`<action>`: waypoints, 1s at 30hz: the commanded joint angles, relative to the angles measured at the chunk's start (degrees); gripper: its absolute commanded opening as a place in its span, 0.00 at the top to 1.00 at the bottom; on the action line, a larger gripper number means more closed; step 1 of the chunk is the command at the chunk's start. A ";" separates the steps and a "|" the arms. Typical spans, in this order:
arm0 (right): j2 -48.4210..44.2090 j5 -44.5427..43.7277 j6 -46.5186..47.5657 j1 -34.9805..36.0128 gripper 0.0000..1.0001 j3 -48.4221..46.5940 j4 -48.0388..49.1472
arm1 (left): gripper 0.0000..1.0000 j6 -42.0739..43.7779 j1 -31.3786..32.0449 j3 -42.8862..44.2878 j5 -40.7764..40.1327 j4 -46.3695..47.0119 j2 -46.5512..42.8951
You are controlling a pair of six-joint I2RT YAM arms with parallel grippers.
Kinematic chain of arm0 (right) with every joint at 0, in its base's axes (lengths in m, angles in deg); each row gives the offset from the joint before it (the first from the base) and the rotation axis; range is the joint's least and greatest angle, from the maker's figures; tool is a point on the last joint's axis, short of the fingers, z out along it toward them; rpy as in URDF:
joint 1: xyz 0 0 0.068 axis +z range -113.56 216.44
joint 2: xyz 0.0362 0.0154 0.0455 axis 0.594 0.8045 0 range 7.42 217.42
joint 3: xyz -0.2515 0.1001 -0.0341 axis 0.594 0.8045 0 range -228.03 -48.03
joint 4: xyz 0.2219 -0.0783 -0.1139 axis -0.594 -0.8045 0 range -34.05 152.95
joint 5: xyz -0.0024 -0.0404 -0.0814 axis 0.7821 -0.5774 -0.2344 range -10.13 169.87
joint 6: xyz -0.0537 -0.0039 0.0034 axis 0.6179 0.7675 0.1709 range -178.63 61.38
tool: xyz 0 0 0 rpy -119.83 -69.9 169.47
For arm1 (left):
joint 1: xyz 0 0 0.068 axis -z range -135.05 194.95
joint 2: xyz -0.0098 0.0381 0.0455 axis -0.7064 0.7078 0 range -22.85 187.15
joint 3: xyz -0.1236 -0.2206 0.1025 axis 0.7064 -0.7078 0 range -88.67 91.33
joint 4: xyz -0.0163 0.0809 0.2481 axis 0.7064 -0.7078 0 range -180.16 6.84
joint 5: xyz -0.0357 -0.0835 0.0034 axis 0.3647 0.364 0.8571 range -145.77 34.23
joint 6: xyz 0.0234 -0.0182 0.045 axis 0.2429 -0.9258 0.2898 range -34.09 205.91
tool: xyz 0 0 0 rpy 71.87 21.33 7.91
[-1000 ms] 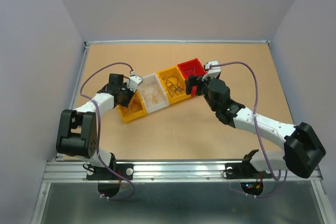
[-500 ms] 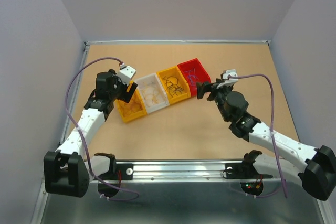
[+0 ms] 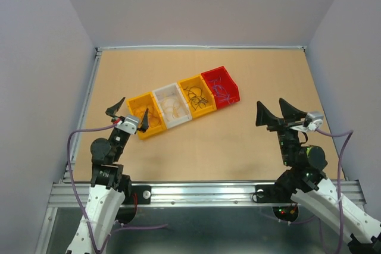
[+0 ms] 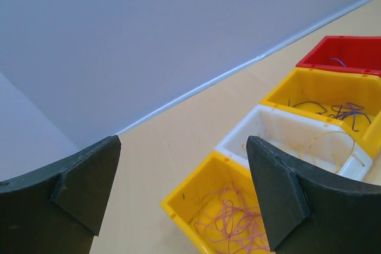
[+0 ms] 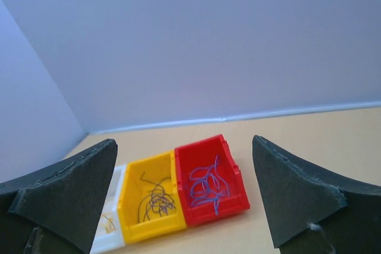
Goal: Untangle the cables
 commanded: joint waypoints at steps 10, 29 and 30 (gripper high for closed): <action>-5.20 2.48 1.66 0.32 0.00 3.45 4.61 | 0.01 -1.05 -0.15 -3.63 -0.32 8.38 -4.15; -4.84 2.21 1.75 0.32 0.00 3.63 4.88 | 0.01 -0.26 -0.15 -4.51 -0.32 8.56 -5.47; -4.84 2.21 1.75 0.40 0.00 3.63 4.88 | 0.01 -0.17 -0.15 -4.51 -0.23 8.73 -5.30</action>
